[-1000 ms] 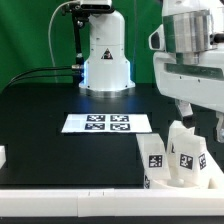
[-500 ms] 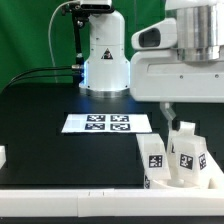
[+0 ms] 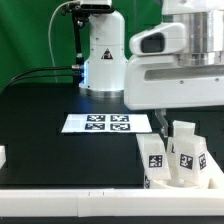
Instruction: Assemble stool
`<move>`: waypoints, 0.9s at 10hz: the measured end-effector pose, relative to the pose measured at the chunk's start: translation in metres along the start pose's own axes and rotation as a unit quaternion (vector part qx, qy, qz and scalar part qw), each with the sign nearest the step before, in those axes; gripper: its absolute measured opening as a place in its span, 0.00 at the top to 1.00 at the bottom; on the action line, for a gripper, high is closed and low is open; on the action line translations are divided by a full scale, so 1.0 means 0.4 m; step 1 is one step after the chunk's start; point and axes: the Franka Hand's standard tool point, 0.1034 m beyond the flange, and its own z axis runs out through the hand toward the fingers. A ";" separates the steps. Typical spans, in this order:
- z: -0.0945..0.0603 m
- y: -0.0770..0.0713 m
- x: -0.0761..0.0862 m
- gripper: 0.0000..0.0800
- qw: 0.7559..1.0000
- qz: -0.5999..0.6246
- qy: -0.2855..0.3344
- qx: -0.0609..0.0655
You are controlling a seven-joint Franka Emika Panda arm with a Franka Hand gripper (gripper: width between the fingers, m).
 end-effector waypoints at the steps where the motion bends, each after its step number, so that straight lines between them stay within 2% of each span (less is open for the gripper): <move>1: -0.003 -0.005 0.006 0.19 0.997 -0.074 0.003 -0.004; 2: -0.010 0.017 0.007 0.19 0.994 -0.110 0.010 -0.006; 5: -0.001 0.033 0.005 0.19 0.980 -0.196 0.000 -0.024; 6: 0.012 0.038 0.016 0.19 0.973 -0.226 -0.005 -0.034; 9: 0.055 0.040 0.031 0.19 0.978 -0.202 0.004 -0.041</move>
Offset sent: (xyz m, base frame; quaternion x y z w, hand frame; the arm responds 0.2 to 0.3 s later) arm 0.0000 0.0000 0.0000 0.0000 0.0000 -0.1296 0.9916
